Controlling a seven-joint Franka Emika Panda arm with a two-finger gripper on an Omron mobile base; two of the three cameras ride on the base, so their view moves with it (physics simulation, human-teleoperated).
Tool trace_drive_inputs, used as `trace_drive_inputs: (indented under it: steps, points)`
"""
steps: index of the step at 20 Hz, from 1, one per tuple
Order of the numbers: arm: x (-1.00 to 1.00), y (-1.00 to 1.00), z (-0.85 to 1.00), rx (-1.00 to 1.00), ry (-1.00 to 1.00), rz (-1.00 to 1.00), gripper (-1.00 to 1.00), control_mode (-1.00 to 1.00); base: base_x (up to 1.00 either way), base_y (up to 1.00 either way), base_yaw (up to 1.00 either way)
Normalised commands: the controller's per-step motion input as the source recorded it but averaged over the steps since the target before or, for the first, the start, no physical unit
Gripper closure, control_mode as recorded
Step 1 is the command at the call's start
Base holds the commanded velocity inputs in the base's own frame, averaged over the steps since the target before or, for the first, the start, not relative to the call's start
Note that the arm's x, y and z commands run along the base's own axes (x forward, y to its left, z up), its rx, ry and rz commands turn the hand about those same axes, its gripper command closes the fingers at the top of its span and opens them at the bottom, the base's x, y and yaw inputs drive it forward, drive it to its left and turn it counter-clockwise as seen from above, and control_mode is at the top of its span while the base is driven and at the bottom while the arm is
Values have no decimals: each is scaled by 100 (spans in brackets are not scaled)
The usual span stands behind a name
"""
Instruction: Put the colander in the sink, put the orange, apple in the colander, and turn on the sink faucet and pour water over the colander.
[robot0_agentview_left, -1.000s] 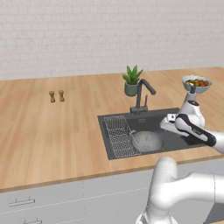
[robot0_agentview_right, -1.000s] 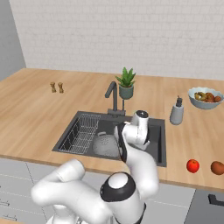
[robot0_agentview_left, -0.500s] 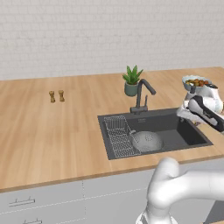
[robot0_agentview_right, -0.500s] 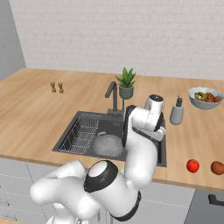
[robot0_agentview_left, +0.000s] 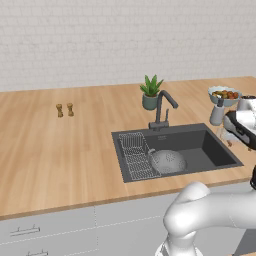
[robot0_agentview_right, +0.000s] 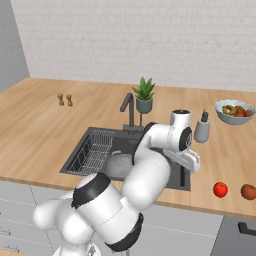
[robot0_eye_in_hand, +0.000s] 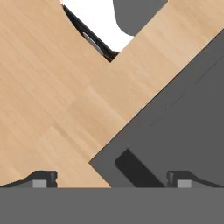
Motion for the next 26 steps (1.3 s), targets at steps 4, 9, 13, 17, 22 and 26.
trace_drive_inputs:
  steps: [4, 9, 13, 17, 22, 26]
  points:
    - [-80, -76, 1, -1, 2, -30, -100, -100, 0, 0, 0]
    - [-31, -66, 0, 0, 0, -19, -100, -100, 0, 0, 0]
    - [1, -44, 0, 0, 0, -1, -100, -100, 0, 0, 0]
    - [4, -49, 0, 0, 0, 0, -100, -100, 0, 0, 0]
    - [2, -47, 0, 0, -5, 0, -100, -100, 0, 0, 0]
    - [14, -7, 0, 0, -14, 4, -100, -100, 0, 0, 0]
